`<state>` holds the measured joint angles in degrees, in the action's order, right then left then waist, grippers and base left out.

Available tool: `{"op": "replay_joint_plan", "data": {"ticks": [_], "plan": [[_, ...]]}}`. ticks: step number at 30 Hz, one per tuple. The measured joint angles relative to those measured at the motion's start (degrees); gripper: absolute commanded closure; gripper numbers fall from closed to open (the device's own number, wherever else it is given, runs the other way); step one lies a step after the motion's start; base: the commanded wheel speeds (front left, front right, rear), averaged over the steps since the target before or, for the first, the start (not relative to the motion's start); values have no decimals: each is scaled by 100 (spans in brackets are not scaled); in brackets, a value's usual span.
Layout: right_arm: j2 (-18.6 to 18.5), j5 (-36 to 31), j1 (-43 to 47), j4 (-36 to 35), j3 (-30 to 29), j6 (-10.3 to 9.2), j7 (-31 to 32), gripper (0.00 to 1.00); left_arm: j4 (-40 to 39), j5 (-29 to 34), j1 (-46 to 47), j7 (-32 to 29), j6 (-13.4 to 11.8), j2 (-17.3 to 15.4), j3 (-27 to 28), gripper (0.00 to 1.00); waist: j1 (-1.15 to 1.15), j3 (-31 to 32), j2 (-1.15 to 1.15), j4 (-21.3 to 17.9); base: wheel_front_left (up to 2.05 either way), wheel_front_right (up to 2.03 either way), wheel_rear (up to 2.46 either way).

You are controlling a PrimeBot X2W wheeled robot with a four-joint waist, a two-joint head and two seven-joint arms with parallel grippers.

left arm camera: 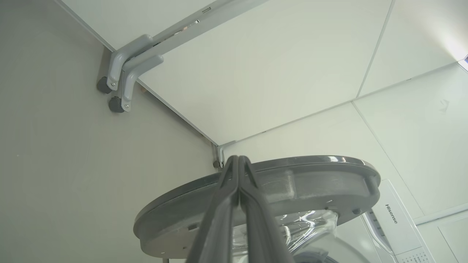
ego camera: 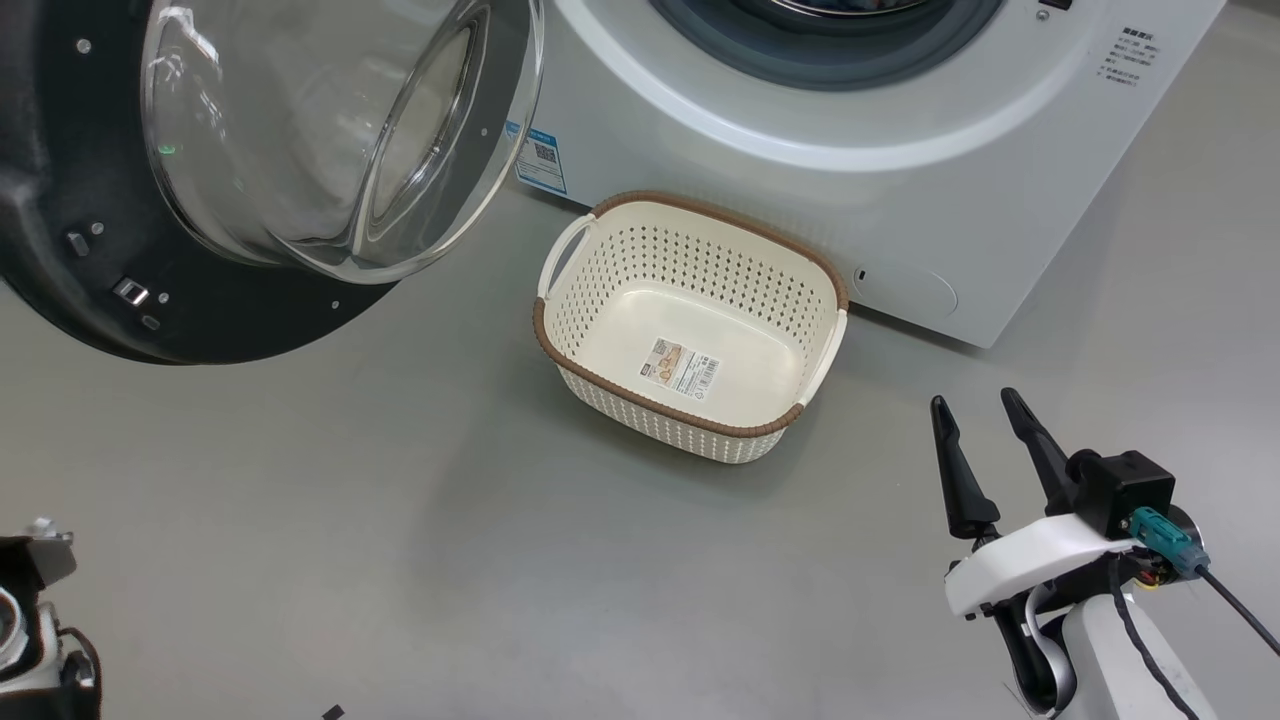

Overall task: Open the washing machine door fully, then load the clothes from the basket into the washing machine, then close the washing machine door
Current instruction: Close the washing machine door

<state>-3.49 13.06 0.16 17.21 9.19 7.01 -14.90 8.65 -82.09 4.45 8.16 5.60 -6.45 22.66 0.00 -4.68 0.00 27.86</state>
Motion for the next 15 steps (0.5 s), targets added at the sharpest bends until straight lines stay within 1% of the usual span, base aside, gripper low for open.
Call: {"op": "replay_joint_plan", "data": {"ticks": [3, 8, 10, 15], "plan": [[-20, 0, -71, 2, 5, 0, 0, 0, 93, -168, 201, -225, -14, -179, 96, 100, 0, -60, 0, -66, 0, 0, 0], [-44, -1, -120, 16, 9, 0, 0, 0, 198, -299, 498, -434, -163, -753, 415, 100, 0, -149, 0, -194, 0, 0, 0], [-68, 0, -127, 15, -19, 0, 0, 0, 196, -385, 681, -519, -187, -903, 513, 100, 0, -189, 0, -245, 0, 0, 0], [-175, -1, -236, 5, -41, 0, 0, 0, 293, -613, 1102, -669, -345, -1211, 694, 100, 0, -300, 0, -364, 0, 0, 0]]}}
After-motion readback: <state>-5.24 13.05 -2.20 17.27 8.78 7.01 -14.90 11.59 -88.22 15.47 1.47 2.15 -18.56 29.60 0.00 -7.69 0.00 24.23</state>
